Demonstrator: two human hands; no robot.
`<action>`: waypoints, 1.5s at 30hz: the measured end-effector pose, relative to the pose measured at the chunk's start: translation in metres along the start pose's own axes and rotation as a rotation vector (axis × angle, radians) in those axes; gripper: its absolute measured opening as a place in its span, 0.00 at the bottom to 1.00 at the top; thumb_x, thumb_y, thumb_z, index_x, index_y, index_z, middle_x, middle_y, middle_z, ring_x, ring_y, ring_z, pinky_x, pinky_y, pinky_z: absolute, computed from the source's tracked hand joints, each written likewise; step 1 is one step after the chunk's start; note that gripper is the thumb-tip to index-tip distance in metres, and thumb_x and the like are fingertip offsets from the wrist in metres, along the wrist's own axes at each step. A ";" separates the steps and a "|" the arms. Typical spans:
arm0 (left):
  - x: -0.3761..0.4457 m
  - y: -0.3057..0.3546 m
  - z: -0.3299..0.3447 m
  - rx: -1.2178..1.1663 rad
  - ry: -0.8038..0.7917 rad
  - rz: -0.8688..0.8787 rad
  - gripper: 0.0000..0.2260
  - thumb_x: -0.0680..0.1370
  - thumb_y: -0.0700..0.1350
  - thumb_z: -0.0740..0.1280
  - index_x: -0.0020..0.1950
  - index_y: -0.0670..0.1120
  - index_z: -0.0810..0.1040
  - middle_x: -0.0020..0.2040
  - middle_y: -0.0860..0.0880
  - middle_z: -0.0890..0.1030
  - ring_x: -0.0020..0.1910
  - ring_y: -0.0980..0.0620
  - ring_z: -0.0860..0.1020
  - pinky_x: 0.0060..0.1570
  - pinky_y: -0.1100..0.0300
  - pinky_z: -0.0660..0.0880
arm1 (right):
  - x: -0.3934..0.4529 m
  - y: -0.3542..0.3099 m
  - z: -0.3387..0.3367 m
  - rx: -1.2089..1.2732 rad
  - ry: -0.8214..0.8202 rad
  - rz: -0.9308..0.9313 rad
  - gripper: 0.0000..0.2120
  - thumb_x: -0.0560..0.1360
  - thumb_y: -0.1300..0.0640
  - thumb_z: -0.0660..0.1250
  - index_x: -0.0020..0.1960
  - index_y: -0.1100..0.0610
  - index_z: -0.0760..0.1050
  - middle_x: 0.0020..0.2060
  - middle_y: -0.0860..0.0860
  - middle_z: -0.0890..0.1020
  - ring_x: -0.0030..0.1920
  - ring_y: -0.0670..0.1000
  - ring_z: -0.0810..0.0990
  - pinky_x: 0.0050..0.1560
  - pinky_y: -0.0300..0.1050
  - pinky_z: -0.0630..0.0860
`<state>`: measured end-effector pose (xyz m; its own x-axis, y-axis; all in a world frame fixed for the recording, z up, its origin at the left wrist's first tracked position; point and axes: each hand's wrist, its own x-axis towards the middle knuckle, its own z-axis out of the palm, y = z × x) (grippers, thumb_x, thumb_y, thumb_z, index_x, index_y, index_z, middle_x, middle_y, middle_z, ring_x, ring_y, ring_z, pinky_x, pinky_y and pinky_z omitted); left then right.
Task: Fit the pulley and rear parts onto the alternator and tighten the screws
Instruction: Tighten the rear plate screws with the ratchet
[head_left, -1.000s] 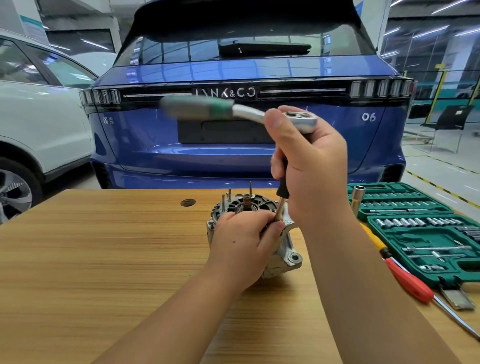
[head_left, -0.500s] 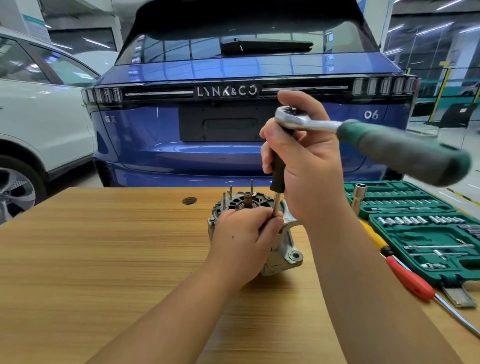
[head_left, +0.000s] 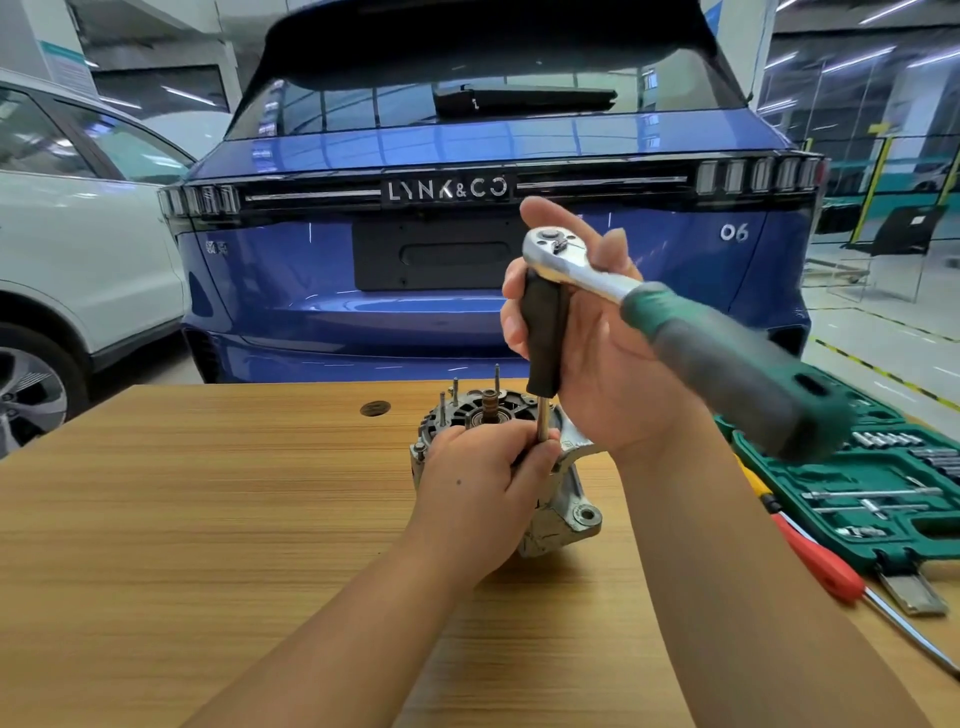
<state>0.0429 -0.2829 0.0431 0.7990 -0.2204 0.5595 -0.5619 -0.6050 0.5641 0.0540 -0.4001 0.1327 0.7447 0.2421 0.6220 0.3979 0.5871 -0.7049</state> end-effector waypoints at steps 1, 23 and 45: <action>0.000 0.000 0.000 0.005 -0.002 -0.002 0.15 0.84 0.52 0.60 0.37 0.58 0.73 0.30 0.62 0.75 0.35 0.62 0.74 0.56 0.49 0.68 | -0.001 0.000 0.001 -0.003 0.070 -0.014 0.30 0.68 0.41 0.75 0.62 0.58 0.73 0.38 0.53 0.79 0.32 0.50 0.74 0.35 0.41 0.73; -0.003 0.006 -0.004 -0.049 -0.075 -0.091 0.08 0.83 0.52 0.61 0.47 0.57 0.77 0.39 0.58 0.79 0.45 0.60 0.76 0.60 0.44 0.72 | -0.005 0.005 0.000 -0.004 0.010 -0.095 0.22 0.73 0.60 0.54 0.63 0.53 0.76 0.44 0.60 0.70 0.35 0.55 0.70 0.33 0.43 0.73; 0.000 -0.002 0.002 0.063 -0.019 -0.013 0.10 0.84 0.53 0.59 0.51 0.57 0.80 0.38 0.60 0.78 0.42 0.62 0.74 0.65 0.51 0.64 | -0.002 0.005 -0.003 -0.184 0.178 -0.088 0.12 0.74 0.61 0.70 0.55 0.50 0.74 0.37 0.46 0.79 0.37 0.47 0.77 0.39 0.42 0.72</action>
<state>0.0440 -0.2831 0.0408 0.8103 -0.2262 0.5406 -0.5375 -0.6544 0.5318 0.0559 -0.4004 0.1266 0.7791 0.0470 0.6251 0.5438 0.4455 -0.7112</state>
